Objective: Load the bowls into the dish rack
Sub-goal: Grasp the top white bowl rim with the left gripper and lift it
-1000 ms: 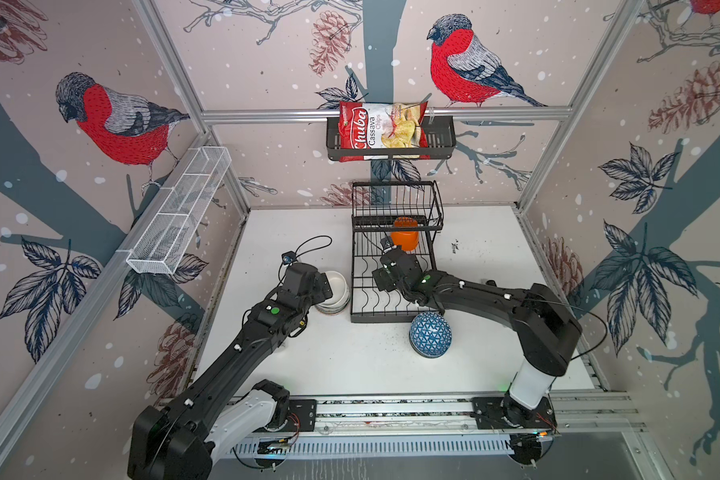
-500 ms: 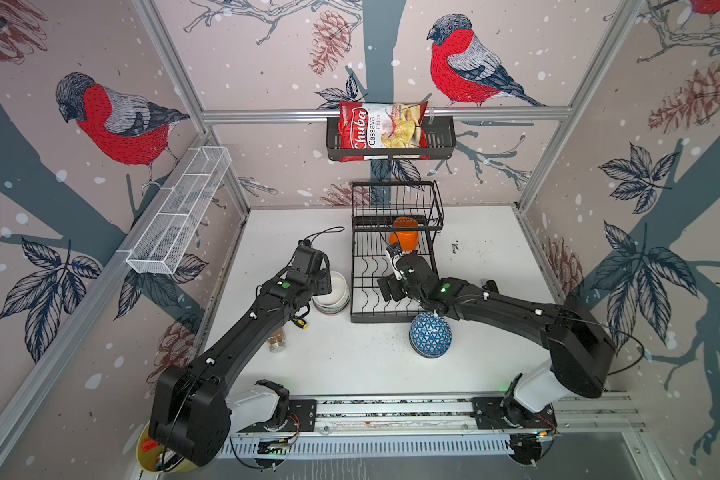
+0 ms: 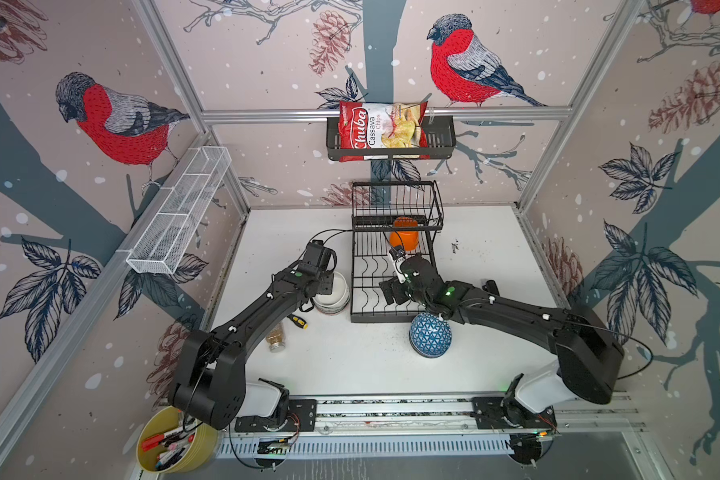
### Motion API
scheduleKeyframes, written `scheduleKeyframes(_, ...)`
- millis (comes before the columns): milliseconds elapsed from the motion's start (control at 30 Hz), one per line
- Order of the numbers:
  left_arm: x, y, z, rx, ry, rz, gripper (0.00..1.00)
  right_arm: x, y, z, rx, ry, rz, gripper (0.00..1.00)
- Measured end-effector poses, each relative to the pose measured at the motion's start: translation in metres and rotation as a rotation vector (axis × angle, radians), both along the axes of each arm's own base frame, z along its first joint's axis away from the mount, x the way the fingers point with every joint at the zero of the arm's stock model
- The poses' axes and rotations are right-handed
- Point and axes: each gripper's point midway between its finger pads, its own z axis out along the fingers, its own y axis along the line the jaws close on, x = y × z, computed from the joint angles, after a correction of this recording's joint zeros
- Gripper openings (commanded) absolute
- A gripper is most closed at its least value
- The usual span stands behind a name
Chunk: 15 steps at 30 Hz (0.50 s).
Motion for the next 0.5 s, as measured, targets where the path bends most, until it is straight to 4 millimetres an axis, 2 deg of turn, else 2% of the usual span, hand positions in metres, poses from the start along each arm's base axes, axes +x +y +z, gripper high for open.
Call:
scheduleKeyframes(133,0.0044,-0.0035,0.0000,0.006,-0.004,-0.028,0.35,-0.0002,0.0001,-0.0002,0.000,0.001,0.001,0.96)
scheduleKeyframes(233,0.0044,-0.0051,-0.0031,0.018,0.007,-0.055,0.28,-0.0012,0.0007,-0.0010,0.001,0.005,0.006,0.96)
scheduleKeyframes(400,0.0068,-0.0054,-0.0048,0.035,0.012,-0.073,0.22,-0.0011,0.0008,-0.0023,-0.001,0.007,0.006,0.96)
scheduleKeyframes(500,0.0066,-0.0053,-0.0048,0.044,0.013,-0.085,0.21,-0.0012,0.0010,-0.0037,-0.003,0.010,0.008,0.96)
